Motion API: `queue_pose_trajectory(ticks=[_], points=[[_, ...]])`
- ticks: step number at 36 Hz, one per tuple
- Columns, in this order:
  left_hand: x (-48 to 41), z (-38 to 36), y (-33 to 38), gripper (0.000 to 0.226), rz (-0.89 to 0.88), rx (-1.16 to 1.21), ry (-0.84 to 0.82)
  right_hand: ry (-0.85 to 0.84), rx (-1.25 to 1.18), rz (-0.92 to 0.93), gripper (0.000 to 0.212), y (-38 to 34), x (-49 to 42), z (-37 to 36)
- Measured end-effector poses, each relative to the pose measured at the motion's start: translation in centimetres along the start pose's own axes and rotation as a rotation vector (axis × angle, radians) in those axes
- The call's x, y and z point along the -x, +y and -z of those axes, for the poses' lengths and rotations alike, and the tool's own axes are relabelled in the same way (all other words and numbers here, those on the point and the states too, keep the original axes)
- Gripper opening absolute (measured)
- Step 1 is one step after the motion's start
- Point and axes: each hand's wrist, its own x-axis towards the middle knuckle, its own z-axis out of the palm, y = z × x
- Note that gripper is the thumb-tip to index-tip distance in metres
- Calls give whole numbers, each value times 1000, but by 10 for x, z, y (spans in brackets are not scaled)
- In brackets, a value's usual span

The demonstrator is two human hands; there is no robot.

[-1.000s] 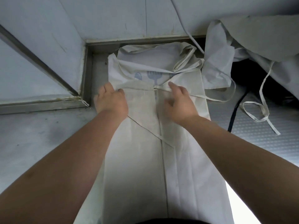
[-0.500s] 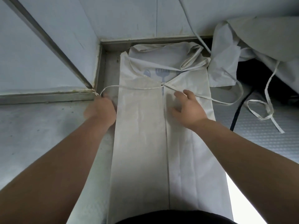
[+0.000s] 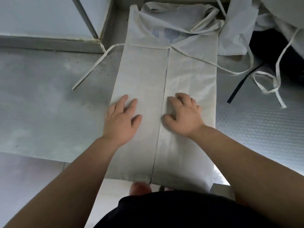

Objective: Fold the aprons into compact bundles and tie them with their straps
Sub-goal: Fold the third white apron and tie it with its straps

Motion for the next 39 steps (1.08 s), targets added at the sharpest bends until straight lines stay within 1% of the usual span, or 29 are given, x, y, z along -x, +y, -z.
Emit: queue_pose_trajectory(ticks=[1, 3, 5, 7, 9, 11, 13, 14, 15, 16, 19, 20, 22, 24, 26, 29, 31, 32, 33, 36, 37, 39], points=[[0, -4, 1, 67, 29, -17, -10, 9, -15, 28, 74, 3, -2, -1], [-6, -9, 5, 56, 55, -50, -8, 43, -14, 85, 63, 9, -12, 0], [-15, -9, 9, 55, 51, -71, 3, 62, -1, 118, 57, 14, -23, 3], [-25, -7, 10, 54, 36, -81, 6, 77, -3, 109, 57, 15, -32, 8], [-32, -4, 9, 51, 11, -42, 24, 88, 30, 66, 56, 13, -31, 13], [-29, 0, 9, 43, -66, 40, 102, 96, 117, 47, 48, 10, -23, 13], [-15, 2, 8, 36, -179, 90, 196, 133, 176, 89, 36, 7, -4, 5], [-3, 3, 5, 35, -248, 79, 209, 169, 178, 111, 31, 5, 10, -2], [10, 2, 0, 36, -314, 55, 193, 191, 166, 114, 28, 4, 23, -11], [20, 0, -4, 38, -342, 55, 143, 198, 146, 103, 27, 4, 33, -18], [54, -5, -23, 43, -325, 139, 64, 174, 87, 35, 25, -3, 65, -37], [65, -5, -29, 45, -324, 159, 58, 175, 77, 23, 26, -9, 76, -42], [86, -8, -41, 44, -395, 143, 74, 153, 116, 5, 32, -21, 98, -50], [99, -10, -46, 44, -419, 52, 69, 78, 195, -5, 40, -25, 110, -57], [111, -11, -51, 47, -424, -26, 73, 38, 223, -32, 49, -31, 124, -63], [125, -11, -53, 60, -498, -102, -9, 4, 201, -61, 69, -39, 140, -70], [127, -10, -52, 68, -528, -147, -70, -54, 250, -54, 82, -41, 147, -73], [128, -9, -51, 68, -521, -157, -99, -70, 284, -49, 84, -41, 151, -74], [127, -9, -51, 66, -511, -156, -101, -70, 310, -48, 81, -40, 153, -74], [124, -4, -45, 55, -515, -135, -38, -40, 303, -95, 56, -36, 156, -66], [123, -3, -44, 52, -524, -132, -38, -38, 290, -110, 50, -35, 157, -64], [121, 0, -41, 51, -525, -136, -66, -25, 302, -81, 39, -32, 156, -61]])
